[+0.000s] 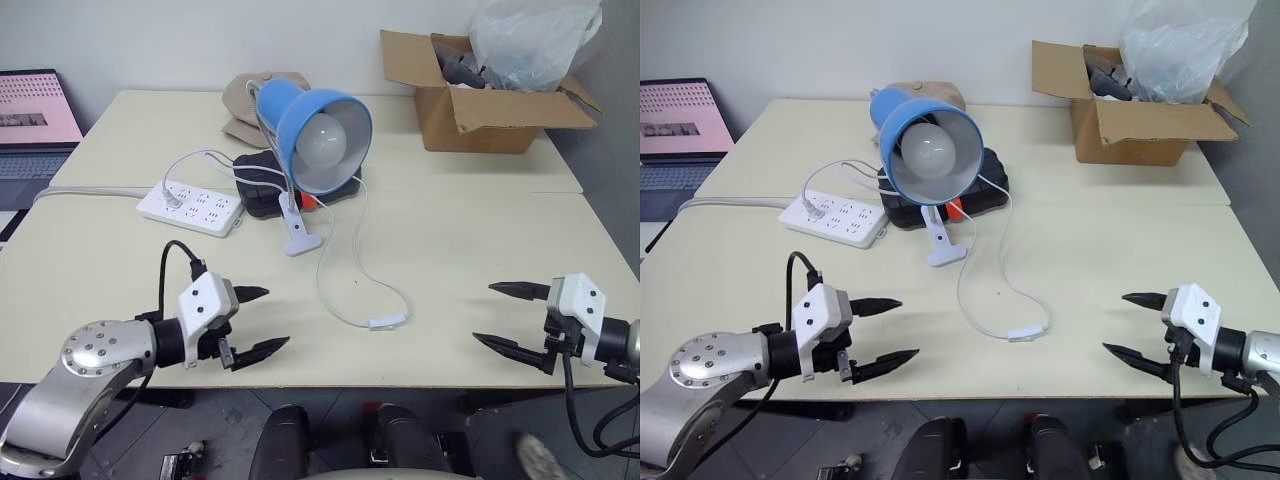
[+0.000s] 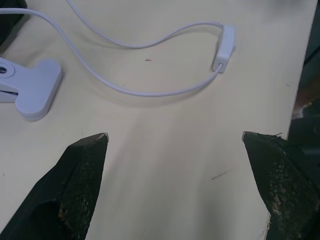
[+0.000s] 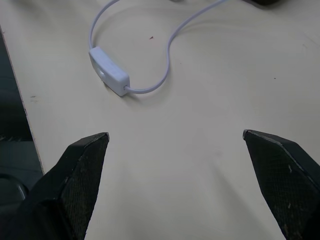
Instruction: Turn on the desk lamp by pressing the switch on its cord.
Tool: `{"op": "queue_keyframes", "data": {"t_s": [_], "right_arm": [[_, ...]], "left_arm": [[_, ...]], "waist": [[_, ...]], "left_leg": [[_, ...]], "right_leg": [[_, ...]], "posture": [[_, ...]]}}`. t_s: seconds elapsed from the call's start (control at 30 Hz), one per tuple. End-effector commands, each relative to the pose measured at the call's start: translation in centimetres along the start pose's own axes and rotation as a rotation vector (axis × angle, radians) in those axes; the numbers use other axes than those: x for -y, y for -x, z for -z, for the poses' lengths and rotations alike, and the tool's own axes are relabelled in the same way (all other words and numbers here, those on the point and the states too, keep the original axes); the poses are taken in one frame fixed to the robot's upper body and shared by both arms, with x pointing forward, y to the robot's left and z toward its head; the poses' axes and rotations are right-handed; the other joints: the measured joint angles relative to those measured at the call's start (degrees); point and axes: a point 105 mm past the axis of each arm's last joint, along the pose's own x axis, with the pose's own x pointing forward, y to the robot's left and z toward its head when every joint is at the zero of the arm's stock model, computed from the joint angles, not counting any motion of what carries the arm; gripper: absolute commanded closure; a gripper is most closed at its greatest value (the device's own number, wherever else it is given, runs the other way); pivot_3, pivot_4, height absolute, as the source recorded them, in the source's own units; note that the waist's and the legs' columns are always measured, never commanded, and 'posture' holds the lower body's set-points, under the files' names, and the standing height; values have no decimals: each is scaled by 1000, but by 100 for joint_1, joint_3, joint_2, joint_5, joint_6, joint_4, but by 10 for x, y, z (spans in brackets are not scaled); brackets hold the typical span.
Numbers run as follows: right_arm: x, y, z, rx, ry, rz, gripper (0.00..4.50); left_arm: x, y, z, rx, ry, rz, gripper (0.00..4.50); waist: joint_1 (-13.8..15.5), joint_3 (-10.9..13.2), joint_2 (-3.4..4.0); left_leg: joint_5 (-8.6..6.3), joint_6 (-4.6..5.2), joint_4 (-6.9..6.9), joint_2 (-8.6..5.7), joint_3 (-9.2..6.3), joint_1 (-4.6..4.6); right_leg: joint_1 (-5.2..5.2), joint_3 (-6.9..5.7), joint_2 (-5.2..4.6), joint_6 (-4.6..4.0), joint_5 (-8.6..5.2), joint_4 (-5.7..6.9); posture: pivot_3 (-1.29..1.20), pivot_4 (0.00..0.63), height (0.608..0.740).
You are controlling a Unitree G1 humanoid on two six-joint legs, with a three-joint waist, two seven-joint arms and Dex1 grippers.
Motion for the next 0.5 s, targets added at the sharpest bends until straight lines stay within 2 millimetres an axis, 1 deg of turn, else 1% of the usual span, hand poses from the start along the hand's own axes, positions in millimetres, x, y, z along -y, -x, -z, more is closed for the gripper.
{"op": "queue_keyframes", "data": {"t_s": [0.03,0.13,0.23,0.37,0.5], "right_arm": [[3,2,-6,22,45,16,0],[3,1,-6,26,48,16,0],[4,0,-6,28,51,15,0],[5,-2,-7,28,58,15,0],[5,-4,-8,30,62,14,0]], "left_arm": [[0,2,-8,22,-19,22,24],[-3,2,-6,3,-52,-3,24],[-2,1,-8,22,-42,-1,24],[-5,-4,-12,62,-64,-45,24],[-3,-8,-12,85,-25,-39,24]], "waist": [[0,0,0],[0,0,0],[0,0,0],[1,0,0],[3,0,0]], "left_leg": [[0,0,0,0,0,0],[0,0,1,0,0,0],[0,0,2,0,1,0],[0,0,2,-1,1,0],[0,0,2,-1,0,0]], "right_leg": [[0,0,0,0,0,0],[0,1,0,-1,0,0],[0,1,0,-1,-1,0],[1,1,0,-1,-1,1],[2,1,0,13,8,1]], "posture": [[0,150,740],[0,150,740],[0,150,740],[0,150,740],[0,150,740]]}}
